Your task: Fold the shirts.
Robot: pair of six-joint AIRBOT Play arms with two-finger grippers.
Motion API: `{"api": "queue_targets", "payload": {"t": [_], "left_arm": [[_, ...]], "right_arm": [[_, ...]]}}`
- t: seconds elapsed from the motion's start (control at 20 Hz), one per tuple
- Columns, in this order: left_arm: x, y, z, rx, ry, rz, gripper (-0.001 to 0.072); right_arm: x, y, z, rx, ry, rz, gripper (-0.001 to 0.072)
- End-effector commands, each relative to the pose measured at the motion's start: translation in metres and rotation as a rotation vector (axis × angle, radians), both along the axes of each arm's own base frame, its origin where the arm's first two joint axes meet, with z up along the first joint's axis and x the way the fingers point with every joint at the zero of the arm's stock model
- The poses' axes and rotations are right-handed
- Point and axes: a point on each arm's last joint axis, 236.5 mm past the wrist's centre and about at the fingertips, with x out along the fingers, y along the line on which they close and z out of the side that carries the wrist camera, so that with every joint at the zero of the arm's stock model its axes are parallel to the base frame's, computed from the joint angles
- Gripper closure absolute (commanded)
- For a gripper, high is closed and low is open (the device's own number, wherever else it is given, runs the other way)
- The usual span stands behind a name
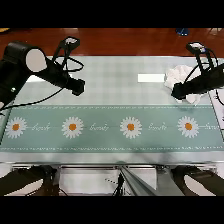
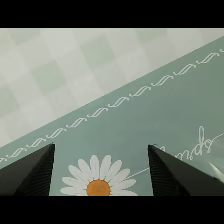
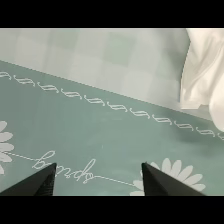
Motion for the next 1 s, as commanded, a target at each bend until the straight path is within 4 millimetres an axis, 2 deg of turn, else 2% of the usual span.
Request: {"api": "queue_targets", "payload": {"t": [0.0, 0.75, 0.95], "left_arm": [[0.000, 0.000, 0.000, 0.000, -0.001, 0.000, -0.0009], [0.000, 0.000, 0.000, 0.000, 0.000, 0.000, -0.0009], [0.003, -0.002, 0.001, -0.006, -0.012, 0.000, -0.0009]], "right_arm": [[0.000, 0.000, 0.000, 0.000, 0.001, 0.000, 0.0116], [0.000, 0.000, 0.000, 0.001, -0.001, 0.000, 0.0116], [0.011, 0.000, 0.004, 0.002, -0.050, -0.003, 0.0116]]}}
